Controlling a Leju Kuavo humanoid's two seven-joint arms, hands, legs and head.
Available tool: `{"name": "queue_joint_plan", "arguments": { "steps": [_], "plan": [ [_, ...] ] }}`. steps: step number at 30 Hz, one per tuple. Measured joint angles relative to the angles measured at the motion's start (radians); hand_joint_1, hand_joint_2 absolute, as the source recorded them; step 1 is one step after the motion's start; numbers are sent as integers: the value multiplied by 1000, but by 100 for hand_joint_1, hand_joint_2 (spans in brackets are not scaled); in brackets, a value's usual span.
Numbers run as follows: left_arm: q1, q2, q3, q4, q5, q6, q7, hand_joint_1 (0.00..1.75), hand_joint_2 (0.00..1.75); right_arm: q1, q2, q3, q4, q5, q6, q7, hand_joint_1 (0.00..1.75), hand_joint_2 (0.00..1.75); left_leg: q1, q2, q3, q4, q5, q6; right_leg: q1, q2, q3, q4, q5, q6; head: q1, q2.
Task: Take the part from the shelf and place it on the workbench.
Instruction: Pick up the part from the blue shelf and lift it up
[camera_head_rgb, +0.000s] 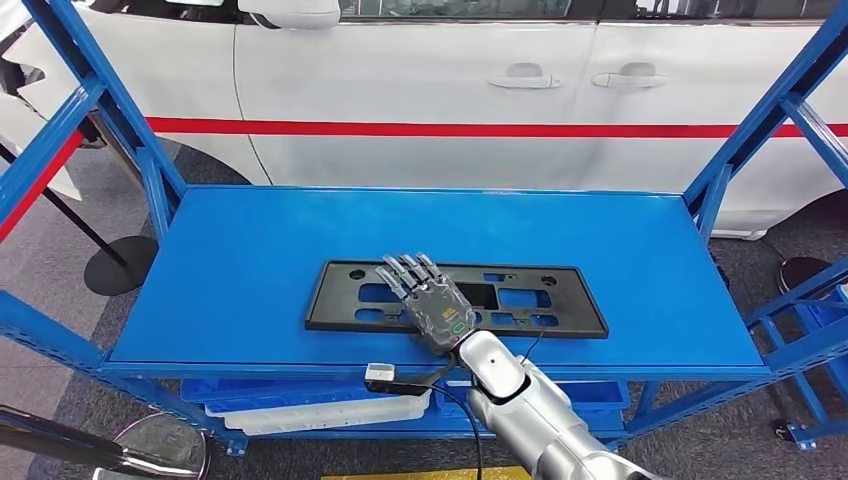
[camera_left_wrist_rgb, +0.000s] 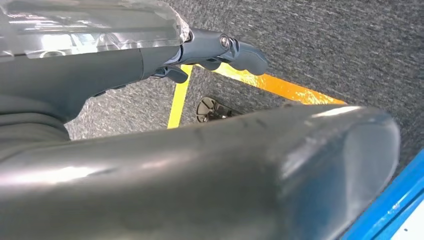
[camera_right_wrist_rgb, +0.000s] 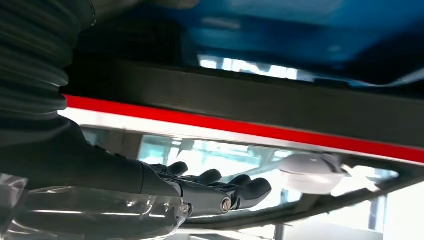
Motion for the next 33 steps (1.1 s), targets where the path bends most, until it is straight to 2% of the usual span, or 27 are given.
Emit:
{"name": "queue_joint_plan", "arguments": {
  "steps": [1,2,4,6,8,10,11,12,13,15,17,19,22,24,27,28,29,30,31,32,33],
  "plan": [
    [0,0,-2,0,-1,-1,0,0,0,-11,1,-11,18,13,-5,16,47,175,-1,-1,2,-1,0,-3,3,0,33,-67,23,-7,0,0],
    [0,0,-3,0,-2,-2,-1,0,0,-20,2,-23,34,24,-10,30,53,175,-1,-2,2,-2,0,-8,7,-1,51,-104,31,-12,0,0],
    [1,0,-5,0,-2,-4,-2,0,0,-32,2,-46,63,40,-24,60,66,175,-1,-3,4,-7,1,-20,13,0,56,-120,34,-19,0,0],
    [2,1,-7,0,-3,-4,-2,0,0,-38,2,-66,82,48,-38,90,70,175,-1,-2,2,-1,-4,-31,6,0,62,-135,45,-28,0,0],
    [2,2,-11,0,-3,-4,-3,0,0,-42,0,-82,99,50,-50,110,93,175,-3,1,-28,69,-51,-37,-1,-2,68,-152,57,-35,0,0],
    [3,3,-14,0,-3,-4,-4,0,0,-44,-1,-93,116,52,-54,118,140,175,-1,2,-87,200,-118,-43,1,-3,65,-152,59,-39,0,0],
    [4,3,-14,0,-3,-4,-4,0,0,-43,-2,-98,123,53,-55,119,154,175,0,2,-109,251,-135,-46,1,-3,64,-151,59,-39,0,0],
    [5,3,-15,0,-3,-4,-4,0,0,-43,-2,-102,129,53,-55,119,165,175,1,2,-118,270,-134,-49,2,-3,63,-149,59,-39,0,0],
    [5,4,-15,0,-3,-4,-4,0,0,-43,-2,-106,134,54,-55,120,167,175,3,2,-108,250,-114,-50,1,-2,63,-147,58,-38,0,0],
    [5,6,-16,0,-3,-4,-5,0,0,-43,-3,-114,142,54,-55,121,170,175,7,4,-43,117,-48,-51,0,-1,62,-137,52,-31,0,0],
    [4,8,-16,0,-2,-4,-7,0,0,-46,-4,-123,147,54,-56,120,170,175,6,4,7,14,-13,-42,3,0,57,-124,46,-20,0,0],
    [4,8,-17,0,-1,-4,-9,0,0,-51,-6,-131,151,54,-59,116,171,175,2,1,12,0,-11,-28,6,2,53,-119,45,-9,0,0],
    [4,8,-17,0,2,-4,-15,0,0,-57,-8,-143,158,54,-67,104,174,175,5,2,11,-6,-3,-10,2,3,50,-112,41,4,0,0],
    [4,8,-17,0,2,-4,-17,0,0,-58,-8,-146,160,55,-69,100,175,175,7,3,12,-8,0,-5,0,4,47,-105,34,7,0,0],
    [4,8,-17,0,2,-4,-17,0,0,-58,-8,-146,160,55,-69,100,175,175,7,3,12,-9,0,-5,0,4,47,-103,32,7,0,0],
    [4,8,-17,0,2,-5,-19,0,0,-58,-8,-147,161,55,-69,98,174,175,7,4,10,-9,1,-3,0,3,35,-79,16,10,0,0],
    [4,9,-17,0,3,-6,-27,0,44,-58,-8,-149,164,55,-71,94,173,175,7,4,8,-9,2,-1,-2,3,2,-11,-19,14,0,0],
    [4,9,-18,0,2,-7,-47,0,87,-58,-8,-152,167,55,-76,87,173,175,6,3,6,-8,2,0,-4,3,-22,37,-33,16,0,0],
    [4,9,-19,0,0,-9,-72,0,131,-58,-8,-158,171,51,-84,73,172,175,5,2,5,-8,2,0,-4,2,-19,32,-30,14,0,0],
    [5,9,-20,0,-3,-10,-96,0,175,-58,-8,-164,172,45,-95,57,172,175,3,1,4,-7,2,-4,-2,2,-7,4,-10,9,0,0],
    [5,9,-22,0,-7,-9,-113,0,175,-58,-8,-169,172,37,-105,41,173,175,3,-1,5,-7,1,-10,2,2,27,-68,27,1,0,0]
  ]
}}
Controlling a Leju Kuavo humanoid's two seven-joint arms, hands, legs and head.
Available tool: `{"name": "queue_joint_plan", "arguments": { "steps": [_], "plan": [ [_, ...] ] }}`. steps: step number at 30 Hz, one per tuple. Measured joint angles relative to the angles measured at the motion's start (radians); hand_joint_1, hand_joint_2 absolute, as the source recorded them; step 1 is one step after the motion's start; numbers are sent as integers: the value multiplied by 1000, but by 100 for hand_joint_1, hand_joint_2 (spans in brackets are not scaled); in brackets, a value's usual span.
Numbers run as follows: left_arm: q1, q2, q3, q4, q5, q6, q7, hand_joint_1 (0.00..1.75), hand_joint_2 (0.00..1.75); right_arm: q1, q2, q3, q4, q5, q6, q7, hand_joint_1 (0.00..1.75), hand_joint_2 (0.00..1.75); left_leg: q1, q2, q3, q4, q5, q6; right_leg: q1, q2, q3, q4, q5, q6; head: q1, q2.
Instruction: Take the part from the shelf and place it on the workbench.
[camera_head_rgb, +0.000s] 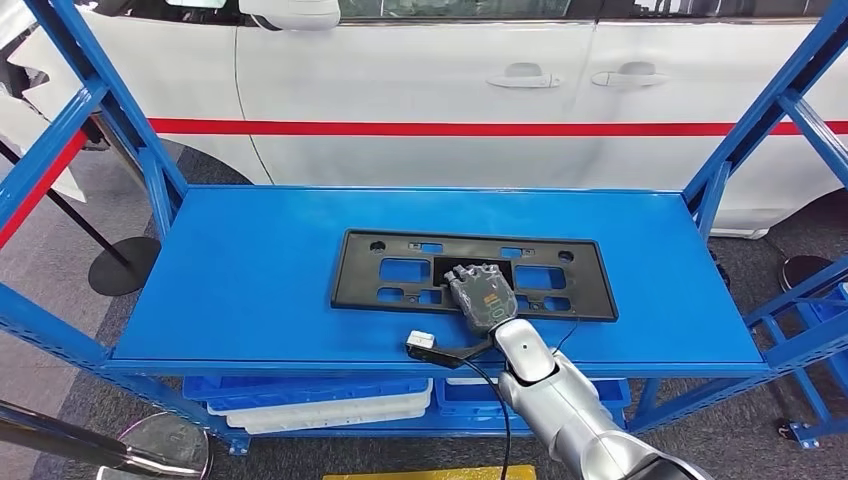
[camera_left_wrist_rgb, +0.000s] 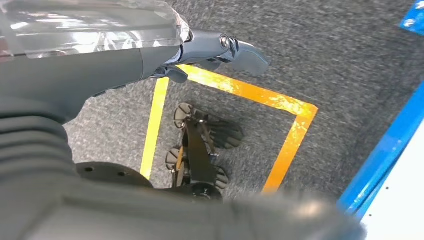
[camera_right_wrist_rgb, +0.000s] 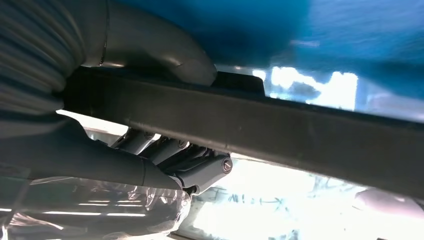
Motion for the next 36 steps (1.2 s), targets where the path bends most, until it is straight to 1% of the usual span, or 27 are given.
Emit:
{"name": "queue_joint_plan", "arguments": {
  "steps": [1,3,5,6,8,9,10,11,12,13,14,16,18,19,20,21,23,24,25,26,27,28,30,31,34,35,36],
  "plan": [
    [0,0,0,0,-3,0,-5,0,175,0,0,-4,-3,-10,-8,-15,173,175,0,0,0,0,0,-7,4,0,23,-52,17,-7,0,0],
    [0,0,-1,0,-5,2,-7,0,175,1,1,-10,-11,-23,-16,-30,173,175,2,0,0,-1,-2,-19,4,-1,24,-58,21,-15,0,0],
    [0,3,-1,0,-7,3,-8,0,175,1,2,-14,-22,-31,-17,-37,173,175,3,2,-13,34,-29,-27,-1,-3,31,-71,27,-27,0,0],
    [0,4,-2,0,-7,4,-9,0,175,2,3,-16,-29,-38,-18,-43,173,175,3,2,-30,75,-54,-29,-3,-5,33,-75,30,-31,0,0],
    [1,4,-2,0,-6,4,-14,0,175,13,5,-23,-51,-113,-18,-105,173,175,4,3,-89,204,-116,-33,0,-6,33,-75,29,-35,0,0],
    [2,4,-2,0,-4,3,-19,0,175,24,6,-30,-76,-187,-11,-169,173,175,5,3,-112,254,-132,-35,1,-6,34,-75,29,-36,0,0],
    [4,5,-2,0,0,1,-24,0,175,38,5,-39,-118,-305,3,-262,173,175,6,3,-122,276,-130,-37,1,-5,34,-73,28,-35,0,0],
    [5,6,-2,0,3,-2,-28,0,175,53,4,-47,-176,-444,22,-359,173,175,7,4,-108,250,-107,-39,1,-2,35,-70,26,-34,0,0],
    [5,8,-2,0,4,-4,-30,0,175,65,3,-52,-238,-584,43,-434,173,175,9,5,-79,192,-73,-41,-1,1,35,-65,23,-31,0,0],
    [4,9,-2,0,5,-7,-30,0,175,75,2,-55,-299,-718,63,-487,173,175,11,7,-45,125,-45,-42,-1,5,35,-58,19,-26,0,0],
    [1,10,-2,0,5,-10,-30,0,175,81,2,-58,-352,-817,84,-513,173,175,13,6,-18,71,-28,-39,1,8,34,-50,13,-20,0,0],
    [-2,10,-2,0,6,-18,-32,0,175,102,-1,-67,-438,-950,147,-562,173,175,12,2,2,30,-25,-25,6,10,31,-40,6,-9,0,0],
    [-1,10,-2,0,6,-28,-34,0,175,143,-14,-70,-558,-1129,289,-647,173,175,9,-2,-1,30,-20,-8,5,10,28,-37,7,0,0,0],
    [0,10,-2,0,6,-33,-33,0,175,169,-24,-66,-641,-1259,391,-677,173,175,7,-2,-4,30,-17,-1,1,9,23,-29,1,5,0,0],
    [0,11,-2,0,6,-36,-31,0,175,194,-33,-62,-736,-1396,507,-689,173,175,6,-2,-7,29,-14,5,-2,8,11,-5,-16,10,0,0],
    [-1,12,-2,0,7,-39,-30,0,175,216,-39,-63,-827,-1522,628,-689,173,175,6,-2,-12,29,-11,9,-4,6,-11,39,-45,15,0,0],
    [-1,13,-1,0,11,-42,-29,0,175,254,-33,-85,-993,-1719,881,-690,173,175,3,-2,-19,29,-9,14,-5,4,-74,172,-114,20,0,0],
    [0,13,-1,0,14,-43,-30,0,175,269,-24,-100,-1057,-1788,982,-690,173,175,2,-2,-21,29,-9,15,-4,4,-102,229,-134,20,0,0],
    [0,13,-1,0,18,-43,-33,0,175,282,-14,-112,-1114,-1845,1062,-690,173,175,0,-3,-22,29,-9,15,-4,4,-117,257,-134,18,0,0],
    [1,13,0,0,22,-43,-38,0,175,292,-6,-119,-1157,-1890,1111,-690,173,175,-2,-5,-21,29,-9,15,-3,4,-113,246,-116,14,0,0],
    [0,13,0,0,25,-43,-44,0,175,297,-1,-121,-1191,-1931,1140,-689,173,175,-5,-7,-20,29,-10,15,-1,4,-90,193,-81,6,0,0],
    [0,12,0,0,27,-43,-51,0,175,298,2,-119,-1219,-1967,1158,-686,173,175,-7,-8,-19,29,-10,15,3,5,-56,118,-44,-6,0,0],
    [-1,10,1,0,28,-43,-60,0,175,296,3,-108,-1248,-2032,1172,-675,173,175,-10,-9,-19,28,-10,11,13,3,-2,1,3,-28,0,0],
    [-1,9,1,0,28,-41,-61,0,175,295,3,-100,-1253,-2061,1179,-665,173,175,-9,-9,-20,27,-9,7,17,1,7,-23,9,-34,0,0],
    [-2,9,1,0,27,-29,-58,0,175,298,3,-70,-1249,-2106,1212,-642,173,175,-9,-8,-21,21,-5,-9,16,-4,9,-43,21,-36,0,0],
    [-2,10,1,0,26,-25,-57,0,175,300,3,-59,-1247,-2105,1221,-640,173,175,-11,-7,-25,30,-17,-13,11,-7,12,-55,29,-38,0,0],
    [-3,10,1,0,26,-23,-56,0,175,302,3,-48,-1245,-2101,1227,-638,173,175,-12,-5,-36,60,-42,-17,7,-10,13,-66,36,-39,0,0]
  ]
}}
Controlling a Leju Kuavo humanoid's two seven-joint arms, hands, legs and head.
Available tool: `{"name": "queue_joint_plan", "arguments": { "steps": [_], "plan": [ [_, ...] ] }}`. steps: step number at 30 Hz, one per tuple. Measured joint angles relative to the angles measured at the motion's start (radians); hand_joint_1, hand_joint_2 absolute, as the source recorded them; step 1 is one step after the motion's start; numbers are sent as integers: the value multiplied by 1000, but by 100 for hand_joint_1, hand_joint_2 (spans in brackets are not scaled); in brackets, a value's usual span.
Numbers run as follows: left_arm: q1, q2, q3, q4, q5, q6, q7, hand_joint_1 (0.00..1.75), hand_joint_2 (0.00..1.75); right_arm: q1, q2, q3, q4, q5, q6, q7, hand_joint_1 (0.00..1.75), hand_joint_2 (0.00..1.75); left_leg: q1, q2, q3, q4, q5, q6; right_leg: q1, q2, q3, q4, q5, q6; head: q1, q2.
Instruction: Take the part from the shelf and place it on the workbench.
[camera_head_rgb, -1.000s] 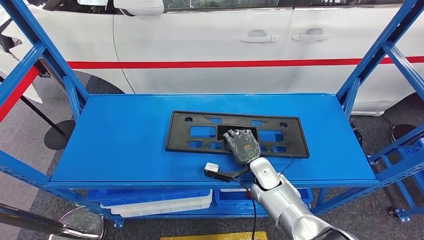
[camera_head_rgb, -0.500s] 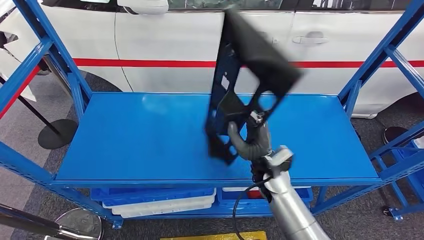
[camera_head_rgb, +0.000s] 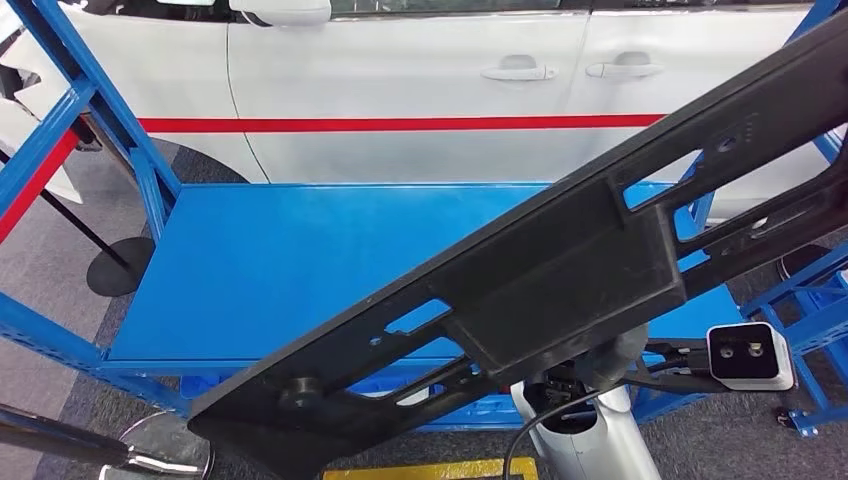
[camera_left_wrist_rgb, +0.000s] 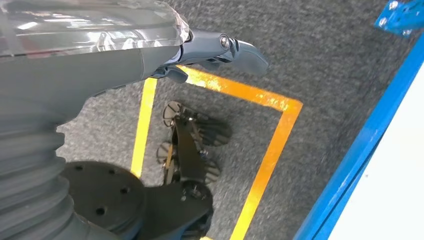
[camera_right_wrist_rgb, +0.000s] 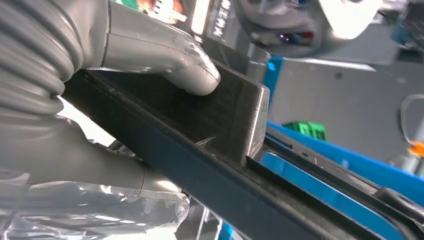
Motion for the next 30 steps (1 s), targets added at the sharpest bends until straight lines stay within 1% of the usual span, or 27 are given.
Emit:
{"name": "queue_joint_plan", "arguments": {
  "steps": [2,3,4,5,6,7,8,9,10,11,13,14,15,16,18,19,20,21,22,23,24,25,26,27,28,29,30],
  "plan": [
    [-1,0,0,0,0,3,3,0,175,6,0,17,1,6,4,3,173,175,3,4,-42,112,-75,-7,-2,-5,-4,-7,8,-4,0,0],
    [-1,0,0,0,0,4,5,0,175,10,0,22,2,7,4,4,173,175,5,5,-63,173,-106,-12,-1,-7,-9,-5,10,-4,0,0],
    [0,0,0,0,0,5,7,0,175,14,0,26,2,7,3,7,173,175,7,6,-73,209,-119,-15,0,-9,-14,-2,11,-4,0,0],
    [0,1,0,0,0,5,8,0,175,16,0,28,2,6,1,9,173,175,8,7,-68,214,-116,-18,0,-10,-20,3,12,-3,0,0],
    [0,1,0,0,-1,6,9,0,175,17,0,30,2,6,0,11,173,175,9,8,-42,176,-94,-21,-1,-10,-26,10,13,-2,0,0],
    [0,2,0,0,0,6,9,0,175,17,0,32,2,5,-1,12,173,175,10,9,-1,109,-64,-22,-2,-10,-33,18,14,0,0,0],
    [-2,3,0,0,0,6,9,0,175,17,0,34,2,5,-2,12,173,175,10,9,35,44,-44,-20,-1,-9,-40,27,14,3,0,0],
    [-3,4,0,0,-1,6,9,0,175,17,0,35,2,7,-3,13,173,175,9,8,62,-9,-27,-14,0,-9,-46,35,14,7,0,0],
    [-4,4,0,0,-1,7,11,0,175,17,-1,36,1,13,-7,13,173,175,8,7,73,-35,-21,-8,1,-8,-51,40,16,13,0,0],
    [-5,4,0,0,-3,8,13,0,175,17,-1,36,0,24,-14,13,173,175,5,5,72,-39,-20,0,2,-7,-53,42,20,19,0,0],
    [-5,4,0,0,-6,9,18,0,175,17,-4,36,-7,59,-38,14,173,175,5,6,68,-42,-7,14,-1,-6,-56,42,26,31,0,0],
    [-6,4,0,0,-8,9,21,0,175,18,-8,36,-12,78,-52,14,173,175,6,7,65,-45,1,22,-2,-4,-61,50,16,37,0,0],
    [-9,4,0,0,-9,9,24,0,175,18,-12,36,-16,96,-66,13,173,175,8,9,60,-49,10,29,-4,-2,-71,75,-10,43,0,0],
    [-11,4,0,0,-10,9,27,0,175,18,-20,35,-20,114,-80,6,173,175,10,11,52,-50,19,33,-7,1,-88,121,-50,49,0,0],
    [-13,4,0,0,-12,10,34,0,175,22,-38,33,-23,155,-115,-21,173,175,9,11,32,-49,33,36,-12,3,-131,252,-138,59,0,0],
    [-13,4,0,0,-13,11,37,0,175,25,-48,32,-23,180,-139,-35,173,175,9,11,22,-47,39,35,-15,4,-143,304,-163,62,0,0],
    [-13,4,0,0,-14,12,39,0,175,27,-58,32,-23,202,-162,-45,173,175,8,11,13,-46,45,34,-17,4,-137,321,-168,64,0,0],
    [-14,4,0,0,-15,12,41,0,175,27,-67,32,-22,216,-183,-48,173,175,8,10,5,-45,50,32,-19,4,-108,295,-154,64,0,0],
    [-14,4,0,0,-16,12,43,0,175,25,-76,32,-21,224,-199,-49,173,175,8,10,-1,-44,55,30,-20,4,-63,236,-130,63,0,0],
    [-15,4,-1,0,-18,12,46,0,175,21,-84,33,-20,225,-211,-49,173,175,8,9,-6,-43,60,27,-21,6,-7,156,-110,59,0,0],
    [-15,4,-1,0,-21,11,49,0,175,15,-91,35,-19,223,-224,-49,173,175,8,8,-9,-44,65,22,-18,8,37,88,-94,56,0,0],
    [-15,4,-1,0,-24,10,54,0,175,9,-99,37,-18,222,-237,-49,173,175,8,7,-11,-46,71,16,-15,11,64,45,-85,51,0,0],
    [-16,4,-2,0,-27,10,58,0,175,2,-108,40,-18,222,-251,-49,173,175,9,7,-12,-48,78,9,-11,13,77,21,-82,46,0,0],
    [-16,4,-2,0,-30,10,63,0,175,-2,-117,42,-18,221,-261,-49,173,175,9,6,-13,-52,86,2,-7,13,74,18,-76,41,0,0],
    [-15,5,-2,0,-33,10,67,0,175,-5,-127,45,-18,219,-268,-49,173,175,10,6,-15,-54,91,-5,-8,12,71,12,-68,33,0,0],
    [-14,5,-2,0,-35,11,70,0,175,-8,-135,49,-18,218,-270,-49,173,175,10,6,-20,-51,85,-10,-9,9,67,6,-60,25,0,0],
    [-13,6,-3,0,-37,13,73,0,175,-10,-142,53,-18,215,-270,-49,173,175,10,7,-28,-35,65,-13,-11,6,60,1,-50,15,0,0]
  ]
}}
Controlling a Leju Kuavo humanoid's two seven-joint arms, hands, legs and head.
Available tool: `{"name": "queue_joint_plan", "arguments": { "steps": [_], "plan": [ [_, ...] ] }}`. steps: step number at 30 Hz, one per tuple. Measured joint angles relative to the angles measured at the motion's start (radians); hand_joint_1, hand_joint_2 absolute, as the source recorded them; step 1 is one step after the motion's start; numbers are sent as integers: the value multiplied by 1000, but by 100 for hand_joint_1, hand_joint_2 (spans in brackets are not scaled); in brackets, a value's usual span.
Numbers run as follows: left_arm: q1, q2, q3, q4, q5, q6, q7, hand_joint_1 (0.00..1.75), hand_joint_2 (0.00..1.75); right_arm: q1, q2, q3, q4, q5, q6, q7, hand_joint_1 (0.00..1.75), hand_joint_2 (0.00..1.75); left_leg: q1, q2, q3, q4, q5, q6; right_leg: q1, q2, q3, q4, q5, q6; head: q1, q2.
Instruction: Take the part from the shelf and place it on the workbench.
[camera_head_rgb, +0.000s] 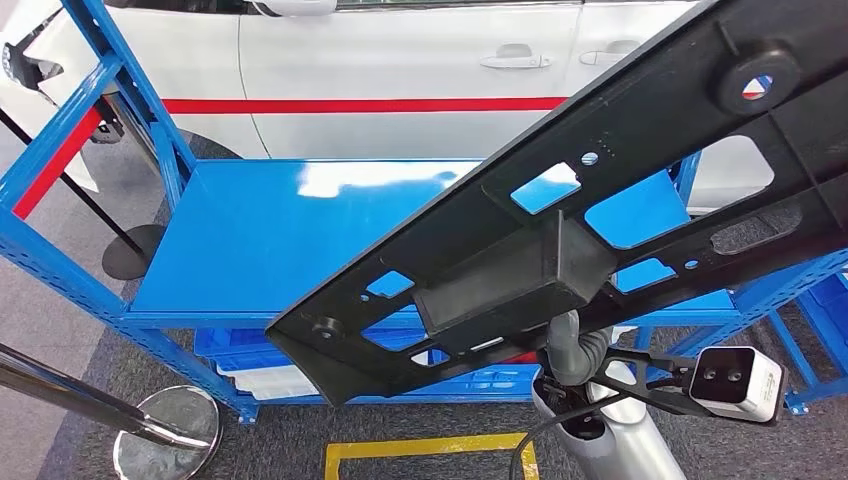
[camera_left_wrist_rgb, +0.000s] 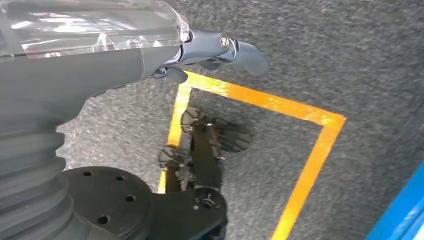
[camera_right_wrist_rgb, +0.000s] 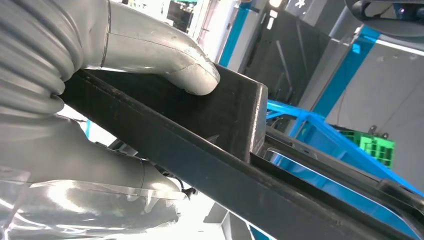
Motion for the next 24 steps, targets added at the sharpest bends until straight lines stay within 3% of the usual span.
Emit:
{"name": "queue_joint_plan", "arguments": {
  "steps": [1,3,4,5,6,8,10,12,14,15,17,19,20,21,22,24],
  "plan": [
    [1,1,0,0,-1,2,4,0,175,-1,-6,5,0,-4,3,0,173,175,0,1,-14,36,-37,-2,-1,-3,-8,-4,10,-8,0,0],
    [1,2,-1,0,-2,6,14,0,175,-1,-19,18,1,-10,12,0,173,175,0,1,-54,159,-131,-3,4,-7,-32,-3,28,-18,0,0],
    [2,2,-2,0,-2,9,22,0,175,0,-26,25,1,-12,15,0,173,175,0,2,-68,221,-161,-4,7,-8,-46,-2,37,-19,0,0],
    [2,3,-3,0,-2,12,30,0,175,1,-34,31,2,-13,17,0,173,175,1,2,-71,261,-169,-5,10,-9,-60,1,46,-20,0,0],
    [3,4,-4,0,-3,16,39,0,175,3,-40,36,2,-13,17,0,173,175,0,2,-58,266,-157,-4,12,-9,-74,5,54,-19,0,0],
    [4,8,-5,0,-5,28,59,0,175,6,-53,42,1,-15,17,0,173,175,-1,2,25,171,-106,1,13,-10,-102,17,68,-15,0,0],
    [3,13,-5,0,-5,40,78,0,175,7,-66,43,-1,-19,17,0,173,175,-7,3,118,34,-95,10,15,-10,-122,30,79,-7,0,0],
    [5,16,-5,-1,-5,51,93,0,175,6,-83,43,-3,-27,21,0,173,175,-13,3,146,-21,-106,18,14,-12,-128,33,92,3,0,0],
    [9,18,-5,-1,-4,63,105,0,175,7,-106,41,-3,-36,31,0,173,175,-11,4,135,-27,-90,29,12,-10,-131,33,101,15,0,0],
    [10,18,-5,-1,-3,68,111,0,175,9,-120,38,-2,-41,37,0,173,175,-9,5,127,-29,-79,37,11,-7,-138,43,86,22,0,0],
    [11,19,-5,-1,1,80,119,0,175,14,-150,29,-2,-50,54,-1,173,175,-6,9,105,-33,-55,48,5,-1,-168,120,2,36,0,0],
    [12,21,-4,-1,6,88,123,0,175,25,-174,17,-2,-59,77,-2,173,175,-7,10,77,-31,-32,51,-2,0,-206,250,-85,46,0,0],
    [13,21,-4,-1,6,90,124,0,175,33,-185,8,-1,-65,94,-2,173,175,-7,9,61,-30,-20,50,-5,0,-213,304,-101,50,0,0],
    [15,21,-4,-1,6,91,124,0,175,41,-193,-2,0,-69,111,-2,173,175,-7,9,47,-29,-10,48,-9,0,-206,326,-94,53,0,0],
    [16,22,-4,-2,5,93,124,0,175,49,-200,-15,2,-73,131,-2,173,175,-7,9,32,-28,0,45,-12,0,-179,314,-71,55,0,0],
    [17,22,-4,-2,1,94,123,0,175,60,-209,-40,4,-78,162,-2,173,175,-7,9,10,-25,18,38,-18,1,-73,190,-31,55,0,0]
  ]
}}
